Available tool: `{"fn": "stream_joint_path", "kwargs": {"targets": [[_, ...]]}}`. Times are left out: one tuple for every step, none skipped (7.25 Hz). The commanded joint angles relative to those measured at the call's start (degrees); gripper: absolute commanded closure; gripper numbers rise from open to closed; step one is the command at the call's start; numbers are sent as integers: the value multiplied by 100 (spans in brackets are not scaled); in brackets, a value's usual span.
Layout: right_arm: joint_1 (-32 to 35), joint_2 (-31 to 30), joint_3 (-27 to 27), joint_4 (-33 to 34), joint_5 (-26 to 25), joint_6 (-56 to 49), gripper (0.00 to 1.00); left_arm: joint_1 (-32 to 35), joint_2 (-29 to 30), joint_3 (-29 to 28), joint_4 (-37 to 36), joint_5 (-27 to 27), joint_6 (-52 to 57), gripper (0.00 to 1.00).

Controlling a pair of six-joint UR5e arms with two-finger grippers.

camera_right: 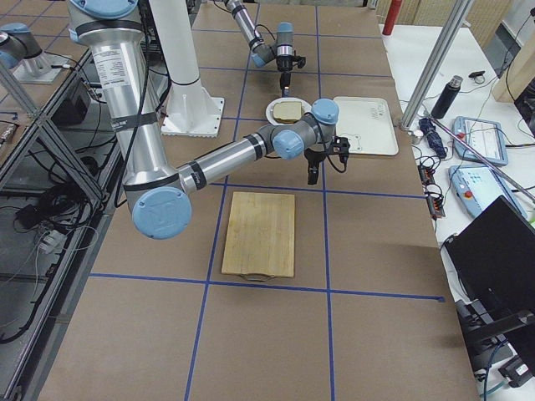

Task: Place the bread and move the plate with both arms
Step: 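Reach the left gripper to the plate rim while the right arm withdraws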

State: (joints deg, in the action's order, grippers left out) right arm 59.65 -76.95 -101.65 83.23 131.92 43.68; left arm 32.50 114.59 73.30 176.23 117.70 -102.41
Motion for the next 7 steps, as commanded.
{"fn": "stream_joint_path", "kwargs": {"targets": [[-14, -4, 5, 0, -9, 9, 0, -182, 19, -18, 51, -273, 20, 51], [-14, 5, 14, 0, -17, 1, 0, -183, 37, -26, 147, -274, 20, 53], [-14, 5, 5, 0, -9, 9, 0, -235, 63, -53, 174, -370, 20, 58], [-23, 5, 5, 0, -9, 9, 0, -314, 98, -114, 183, -475, 20, 58], [-23, 5, 5, 0, -17, 9, 0, -323, 168, -149, 183, -503, 11, 58], [-23, 5, 14, 0, -18, 9, 0, -358, 230, -158, 183, -642, 11, 58], [-23, 5, 14, 0, -18, 9, 0, -393, 230, -158, 183, -687, 11, 58]]}}
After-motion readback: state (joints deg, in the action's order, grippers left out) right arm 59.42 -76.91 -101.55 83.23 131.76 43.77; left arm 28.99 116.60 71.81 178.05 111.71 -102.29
